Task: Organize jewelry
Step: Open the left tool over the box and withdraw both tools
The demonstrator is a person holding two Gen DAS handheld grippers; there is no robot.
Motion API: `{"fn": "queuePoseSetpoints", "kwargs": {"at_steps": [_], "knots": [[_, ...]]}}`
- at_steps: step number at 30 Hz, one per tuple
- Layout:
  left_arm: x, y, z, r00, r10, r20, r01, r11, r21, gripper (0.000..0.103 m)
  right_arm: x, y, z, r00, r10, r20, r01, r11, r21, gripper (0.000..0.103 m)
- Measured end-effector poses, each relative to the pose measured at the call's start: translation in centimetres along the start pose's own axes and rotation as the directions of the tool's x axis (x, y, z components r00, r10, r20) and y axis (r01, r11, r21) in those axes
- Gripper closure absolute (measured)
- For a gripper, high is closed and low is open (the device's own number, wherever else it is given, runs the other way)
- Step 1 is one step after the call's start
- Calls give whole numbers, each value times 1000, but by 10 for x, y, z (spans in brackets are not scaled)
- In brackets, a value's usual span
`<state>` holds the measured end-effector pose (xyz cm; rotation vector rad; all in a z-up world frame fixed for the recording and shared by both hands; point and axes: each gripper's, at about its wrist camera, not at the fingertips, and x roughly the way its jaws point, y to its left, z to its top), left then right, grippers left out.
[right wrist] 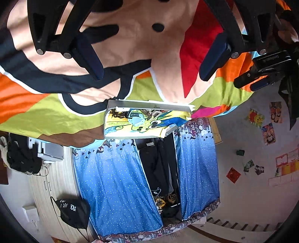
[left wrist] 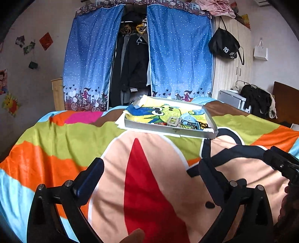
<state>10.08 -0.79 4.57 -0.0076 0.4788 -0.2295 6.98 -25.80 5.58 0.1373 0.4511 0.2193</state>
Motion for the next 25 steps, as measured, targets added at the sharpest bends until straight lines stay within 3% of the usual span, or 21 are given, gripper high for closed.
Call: {"fn": "queuePoseSetpoints", "kwargs": {"at_steps": [25], "knots": [[6, 6, -16, 997, 12, -75, -15, 999, -48, 4, -10, -7, -14, 1000, -8, -12, 9, 999, 38, 0]]}}
